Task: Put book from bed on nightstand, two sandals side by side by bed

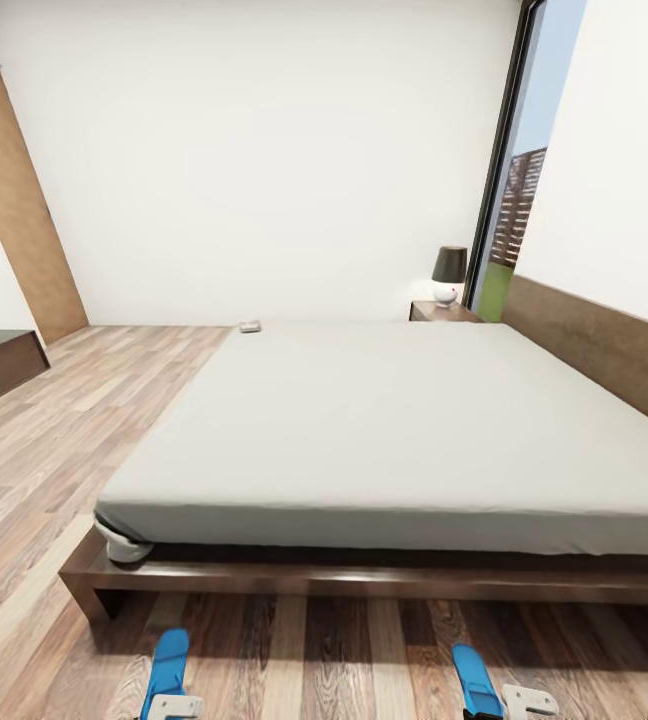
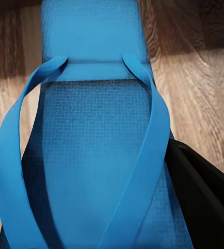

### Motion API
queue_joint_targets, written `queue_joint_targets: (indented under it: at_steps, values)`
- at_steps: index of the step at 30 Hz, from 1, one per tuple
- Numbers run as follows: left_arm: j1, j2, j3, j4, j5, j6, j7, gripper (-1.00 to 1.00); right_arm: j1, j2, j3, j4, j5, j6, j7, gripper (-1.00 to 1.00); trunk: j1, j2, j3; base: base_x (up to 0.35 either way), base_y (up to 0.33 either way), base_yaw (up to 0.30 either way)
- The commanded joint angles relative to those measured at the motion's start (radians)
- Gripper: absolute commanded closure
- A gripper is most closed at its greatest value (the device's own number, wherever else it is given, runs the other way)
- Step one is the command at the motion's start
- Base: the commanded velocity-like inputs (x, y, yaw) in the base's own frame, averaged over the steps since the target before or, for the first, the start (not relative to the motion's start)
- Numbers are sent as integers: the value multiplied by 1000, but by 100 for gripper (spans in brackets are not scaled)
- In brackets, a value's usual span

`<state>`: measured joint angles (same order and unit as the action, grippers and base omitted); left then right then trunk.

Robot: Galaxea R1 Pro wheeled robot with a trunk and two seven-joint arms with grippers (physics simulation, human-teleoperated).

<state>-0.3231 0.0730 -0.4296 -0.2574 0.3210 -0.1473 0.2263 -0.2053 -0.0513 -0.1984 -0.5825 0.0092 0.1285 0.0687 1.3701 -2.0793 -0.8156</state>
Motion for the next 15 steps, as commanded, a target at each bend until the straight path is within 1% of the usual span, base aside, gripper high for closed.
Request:
queue_joint_targets:
  at_steps: [1,15]
  values:
    - [-1,1,-9,0,9,-3,4,100,0,1,-6,-2,0,5,7,100,4,-8,-4,0,0,0]
    - [-1,1,-14,0,9,-3,4,100,0,2,-6,-2,-2,6,8,100,57,-106,-48,0,0,0]
